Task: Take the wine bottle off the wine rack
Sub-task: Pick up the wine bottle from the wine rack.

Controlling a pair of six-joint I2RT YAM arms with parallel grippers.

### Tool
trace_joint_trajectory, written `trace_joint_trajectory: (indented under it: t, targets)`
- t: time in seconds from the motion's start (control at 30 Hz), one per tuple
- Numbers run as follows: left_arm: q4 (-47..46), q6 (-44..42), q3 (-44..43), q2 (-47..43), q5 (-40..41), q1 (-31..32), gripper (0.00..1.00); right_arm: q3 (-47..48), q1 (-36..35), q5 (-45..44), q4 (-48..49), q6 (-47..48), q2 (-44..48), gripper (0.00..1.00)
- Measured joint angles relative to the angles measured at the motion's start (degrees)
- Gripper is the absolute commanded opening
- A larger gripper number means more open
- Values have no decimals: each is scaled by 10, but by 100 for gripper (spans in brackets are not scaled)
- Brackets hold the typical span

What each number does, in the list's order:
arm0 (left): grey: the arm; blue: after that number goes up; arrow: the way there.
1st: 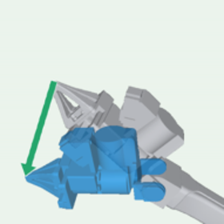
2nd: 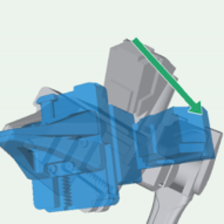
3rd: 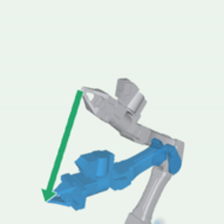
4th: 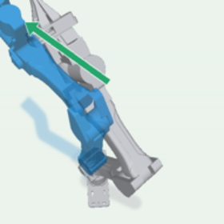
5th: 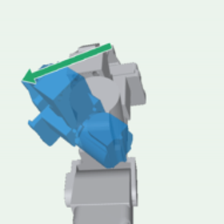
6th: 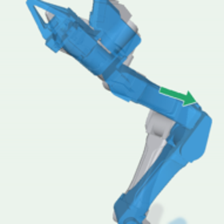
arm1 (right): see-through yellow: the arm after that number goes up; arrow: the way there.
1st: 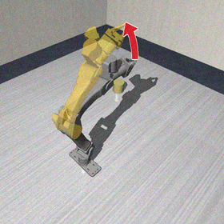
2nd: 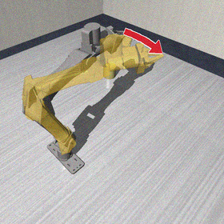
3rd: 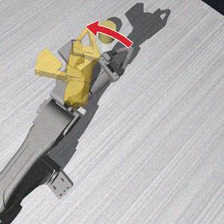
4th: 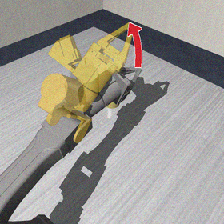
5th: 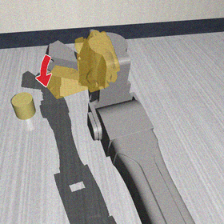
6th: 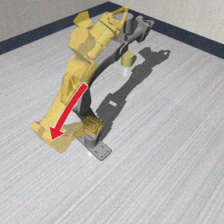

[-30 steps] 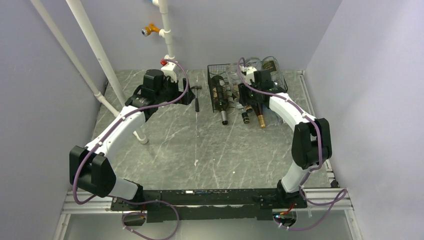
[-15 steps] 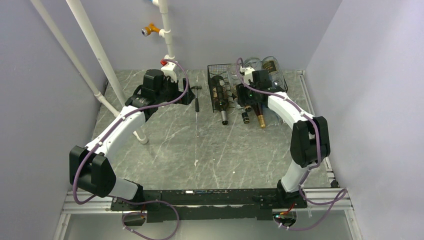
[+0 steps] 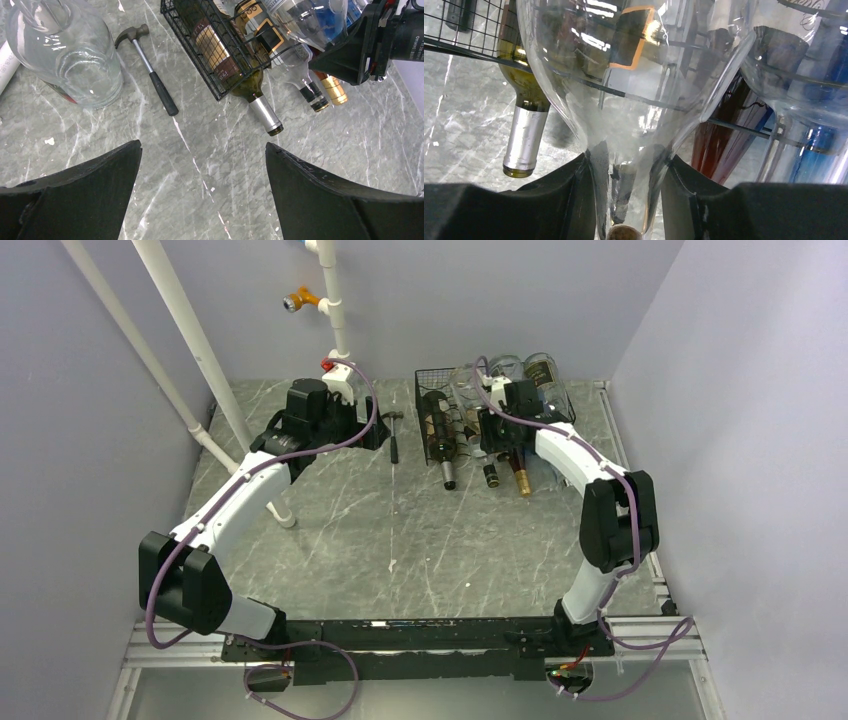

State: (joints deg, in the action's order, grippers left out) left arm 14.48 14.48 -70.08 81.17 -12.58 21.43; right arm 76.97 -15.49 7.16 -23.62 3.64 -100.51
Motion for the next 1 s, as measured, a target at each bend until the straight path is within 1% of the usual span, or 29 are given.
trace_joint_trajectory:
  t: [0.2, 0.47, 0.67, 0.83, 1.0]
  targets:
    - [0, 0, 0, 0, 0, 0, 99, 11, 10, 24, -11, -23, 1, 0]
    - [0, 0, 0, 0, 0, 0, 99, 14, 66, 166, -39, -92, 16, 0]
    - [0, 0, 0, 0, 0, 0, 99, 10, 89, 242, -45, -143, 19, 0]
    - [0, 0, 0, 0, 0, 0, 99, 1, 102, 285, -42, -176, 21, 0]
    - [0, 0, 0, 0, 0, 0, 99, -10, 109, 310, -40, -202, 32, 0]
